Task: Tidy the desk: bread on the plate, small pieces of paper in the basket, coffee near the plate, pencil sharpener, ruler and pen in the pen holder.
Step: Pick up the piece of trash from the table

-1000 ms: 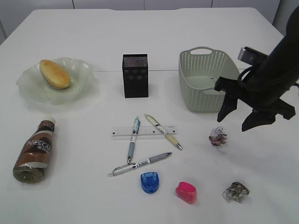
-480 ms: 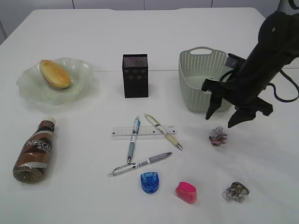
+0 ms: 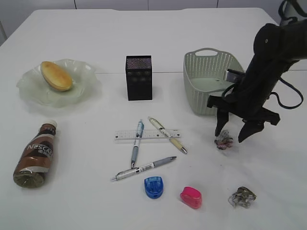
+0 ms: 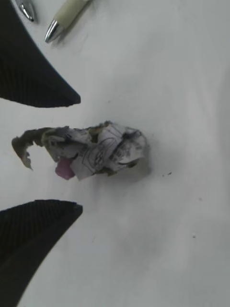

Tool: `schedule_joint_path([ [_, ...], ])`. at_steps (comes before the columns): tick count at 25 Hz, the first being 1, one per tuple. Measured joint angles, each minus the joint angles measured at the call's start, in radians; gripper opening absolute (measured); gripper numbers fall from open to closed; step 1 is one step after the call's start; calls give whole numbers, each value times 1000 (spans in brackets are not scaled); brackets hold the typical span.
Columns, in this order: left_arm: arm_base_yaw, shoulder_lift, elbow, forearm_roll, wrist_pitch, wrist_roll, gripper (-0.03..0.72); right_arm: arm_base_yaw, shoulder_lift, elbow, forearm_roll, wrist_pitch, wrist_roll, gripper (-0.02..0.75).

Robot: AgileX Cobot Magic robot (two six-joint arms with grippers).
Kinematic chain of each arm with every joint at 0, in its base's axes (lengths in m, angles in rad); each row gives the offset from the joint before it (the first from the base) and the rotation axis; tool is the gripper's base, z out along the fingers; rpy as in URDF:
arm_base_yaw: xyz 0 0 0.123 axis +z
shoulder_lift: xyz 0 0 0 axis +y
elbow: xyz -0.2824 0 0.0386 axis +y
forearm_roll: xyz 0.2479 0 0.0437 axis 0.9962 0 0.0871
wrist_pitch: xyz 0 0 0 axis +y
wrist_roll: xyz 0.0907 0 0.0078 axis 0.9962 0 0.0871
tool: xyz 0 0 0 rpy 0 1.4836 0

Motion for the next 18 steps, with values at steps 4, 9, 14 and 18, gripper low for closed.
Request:
schedule_joint_path([
  [4, 0, 0, 0, -2, 0, 0, 487, 0, 21, -3, -7, 17, -3, 449],
  [9, 0, 0, 0, -2, 0, 0, 486, 2, 23, -3, -9, 14, -5, 449],
  [14, 0, 0, 0, -3, 0, 0, 486, 2, 23, -3, -9, -7, -5, 449],
  [18, 0, 0, 0, -3, 0, 0, 486, 19, 23, -3, -9, -27, -5, 448],
])
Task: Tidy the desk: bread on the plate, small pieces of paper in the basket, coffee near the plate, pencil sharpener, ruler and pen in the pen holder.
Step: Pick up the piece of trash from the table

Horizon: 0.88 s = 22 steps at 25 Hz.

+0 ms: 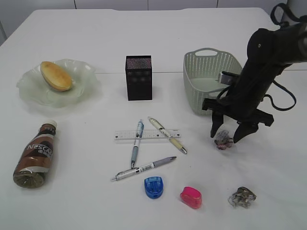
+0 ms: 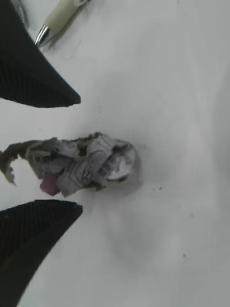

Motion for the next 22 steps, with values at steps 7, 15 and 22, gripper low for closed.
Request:
schedule_joint_path([
  [7, 0, 0, 0, -2, 0, 0, 486, 33, 2, 0, -8, -39, 0, 448],
  [15, 0, 0, 0, -12, 0, 0, 485, 33, 2, 0, -51, -39, -1, 447],
  [22, 0, 0, 0, -14, 0, 0, 477, 33, 19, 0, -53, -18, -1, 446],
])
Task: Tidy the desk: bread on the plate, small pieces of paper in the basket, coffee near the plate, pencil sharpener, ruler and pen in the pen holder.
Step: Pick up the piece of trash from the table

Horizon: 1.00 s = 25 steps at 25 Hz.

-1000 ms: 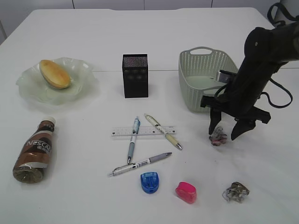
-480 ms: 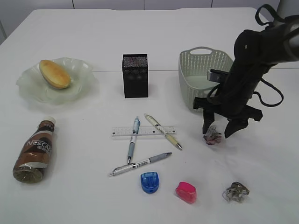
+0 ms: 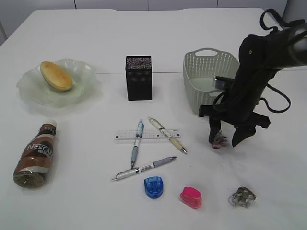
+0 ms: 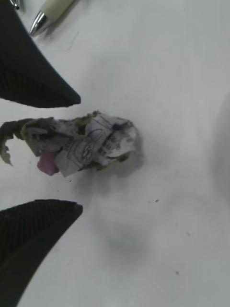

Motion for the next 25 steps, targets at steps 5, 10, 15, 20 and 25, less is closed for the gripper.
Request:
schedule_joint_path([
  [5, 0, 0, 0, 0, 0, 0, 472, 0, 17, -2, 0, 18, 0, 446],
  [10, 0, 0, 0, -2, 0, 0, 469, 0, 17, -2, 0, 16, 0, 445],
  [15, 0, 0, 0, -2, 0, 0, 468, 0, 17, -2, 0, 14, 0, 421],
  [20, 0, 0, 0, -4, 0, 0, 468, 0, 17, -2, 6, 12, 0, 341],
  [25, 0, 0, 0, -6, 0, 0, 467, 0, 17, -2, 8, 3, 0, 253],
])
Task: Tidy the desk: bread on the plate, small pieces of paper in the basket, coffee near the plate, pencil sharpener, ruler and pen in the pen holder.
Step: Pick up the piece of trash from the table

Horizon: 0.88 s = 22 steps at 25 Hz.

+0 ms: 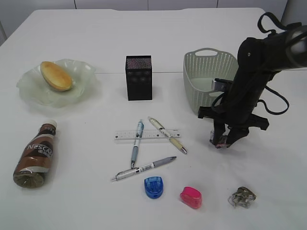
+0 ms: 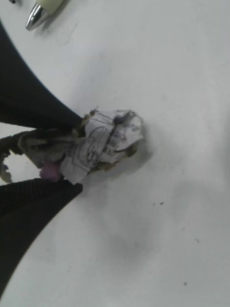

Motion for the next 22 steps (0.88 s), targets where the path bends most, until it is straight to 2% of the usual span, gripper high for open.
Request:
schedule_joint_path([
  [13, 0, 0, 0, -1, 0, 0, 447, 0, 0, 0, 1, -10, 0, 55],
  [22, 0, 0, 0, -1, 0, 0, 439, 0, 0, -2, 1, -23, 0, 14],
])
